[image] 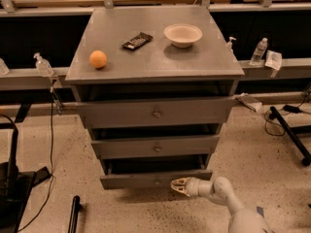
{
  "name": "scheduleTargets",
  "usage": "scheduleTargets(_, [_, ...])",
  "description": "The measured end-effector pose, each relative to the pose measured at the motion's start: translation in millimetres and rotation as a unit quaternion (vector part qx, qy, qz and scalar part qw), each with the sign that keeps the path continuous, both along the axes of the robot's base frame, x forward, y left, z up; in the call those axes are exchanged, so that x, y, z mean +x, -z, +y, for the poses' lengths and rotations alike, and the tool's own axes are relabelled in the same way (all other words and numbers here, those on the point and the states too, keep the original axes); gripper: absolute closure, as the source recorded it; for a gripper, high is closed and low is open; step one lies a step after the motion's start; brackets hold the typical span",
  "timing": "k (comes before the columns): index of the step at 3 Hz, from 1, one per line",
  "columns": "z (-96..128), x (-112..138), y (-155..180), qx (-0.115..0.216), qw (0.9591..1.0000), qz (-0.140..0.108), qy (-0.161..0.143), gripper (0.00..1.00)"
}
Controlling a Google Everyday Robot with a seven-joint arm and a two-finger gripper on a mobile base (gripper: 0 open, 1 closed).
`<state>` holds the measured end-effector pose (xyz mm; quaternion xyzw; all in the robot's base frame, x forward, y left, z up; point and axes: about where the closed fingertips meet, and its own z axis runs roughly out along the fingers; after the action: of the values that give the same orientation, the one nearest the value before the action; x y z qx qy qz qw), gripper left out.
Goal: Close bottom drawer
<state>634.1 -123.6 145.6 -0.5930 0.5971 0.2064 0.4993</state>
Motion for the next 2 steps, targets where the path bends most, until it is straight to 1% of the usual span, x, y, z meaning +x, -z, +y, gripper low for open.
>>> scheduleTargets(1, [10.7,26.8,-7.8,0.002,1.0,-0.007,0.0,1.0])
scheduleTargets(2, [12.8,31.3,-9.9,0.002,1.0,-0.009,0.0,1.0])
